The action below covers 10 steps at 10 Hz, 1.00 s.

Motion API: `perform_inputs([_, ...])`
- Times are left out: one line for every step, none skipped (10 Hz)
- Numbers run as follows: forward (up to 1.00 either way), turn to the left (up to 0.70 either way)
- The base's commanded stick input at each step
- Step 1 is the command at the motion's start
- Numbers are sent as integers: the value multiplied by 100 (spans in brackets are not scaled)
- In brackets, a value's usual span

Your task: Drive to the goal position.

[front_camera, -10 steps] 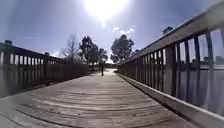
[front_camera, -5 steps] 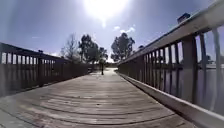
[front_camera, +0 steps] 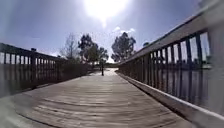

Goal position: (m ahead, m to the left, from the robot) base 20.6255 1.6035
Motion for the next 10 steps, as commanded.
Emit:
perform_inputs([70,0])
perform_inputs([70,0])
perform_inputs([70,0])
perform_inputs([70,0])
perform_inputs([70,0])
perform_inputs([70,0])
perform_inputs([70,0])
perform_inputs([70,0])
perform_inputs([70,0])
perform_inputs([70,0])
